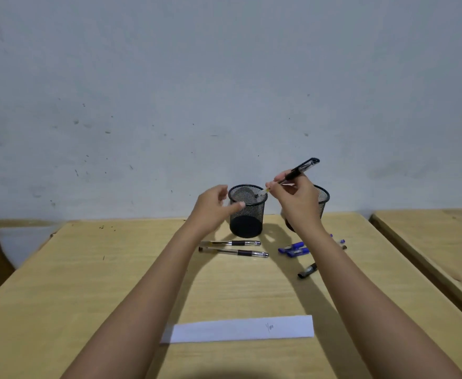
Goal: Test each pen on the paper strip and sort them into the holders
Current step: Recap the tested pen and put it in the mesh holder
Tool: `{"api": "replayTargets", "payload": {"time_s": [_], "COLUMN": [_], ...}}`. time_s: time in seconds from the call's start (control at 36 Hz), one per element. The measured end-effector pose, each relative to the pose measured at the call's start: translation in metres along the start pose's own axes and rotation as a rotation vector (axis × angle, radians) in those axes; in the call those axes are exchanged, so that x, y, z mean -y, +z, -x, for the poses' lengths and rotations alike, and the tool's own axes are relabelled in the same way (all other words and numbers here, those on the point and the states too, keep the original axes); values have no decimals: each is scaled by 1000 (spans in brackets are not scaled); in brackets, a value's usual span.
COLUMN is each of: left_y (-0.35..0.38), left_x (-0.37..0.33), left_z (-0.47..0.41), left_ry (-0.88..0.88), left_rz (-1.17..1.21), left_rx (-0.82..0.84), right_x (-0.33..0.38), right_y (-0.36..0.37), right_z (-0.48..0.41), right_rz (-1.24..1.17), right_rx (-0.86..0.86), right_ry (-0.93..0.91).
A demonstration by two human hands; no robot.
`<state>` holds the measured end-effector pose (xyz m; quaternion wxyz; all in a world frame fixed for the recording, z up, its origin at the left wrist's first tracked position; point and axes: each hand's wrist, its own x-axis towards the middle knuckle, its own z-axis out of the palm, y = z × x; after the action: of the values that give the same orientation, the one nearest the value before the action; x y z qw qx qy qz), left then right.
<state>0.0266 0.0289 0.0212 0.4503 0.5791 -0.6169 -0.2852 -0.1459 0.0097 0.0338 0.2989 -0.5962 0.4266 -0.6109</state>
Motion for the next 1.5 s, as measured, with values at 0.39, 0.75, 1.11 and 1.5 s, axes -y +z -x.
{"api": "replayTargets", "payload": {"time_s": [0.39, 0.75, 1.11, 1.5], "left_y": [28, 30, -24, -39], "left_x": [27, 25, 34, 77], "left_z": [-27, -23, 30, 75], "left_ry": [11, 15, -43, -158], "left_rz": [71, 47, -390, -756], "left_rx": [98, 62, 179, 372], "right_x": [-34, -17, -22, -38], "right_y": [16, 7, -8, 36], "right_z": [-24, -21, 31, 77], "right_rz": [394, 392, 333, 843], "right_rx": [299, 379, 233, 629], "right_ry": [-57, -3, 92, -38]}}
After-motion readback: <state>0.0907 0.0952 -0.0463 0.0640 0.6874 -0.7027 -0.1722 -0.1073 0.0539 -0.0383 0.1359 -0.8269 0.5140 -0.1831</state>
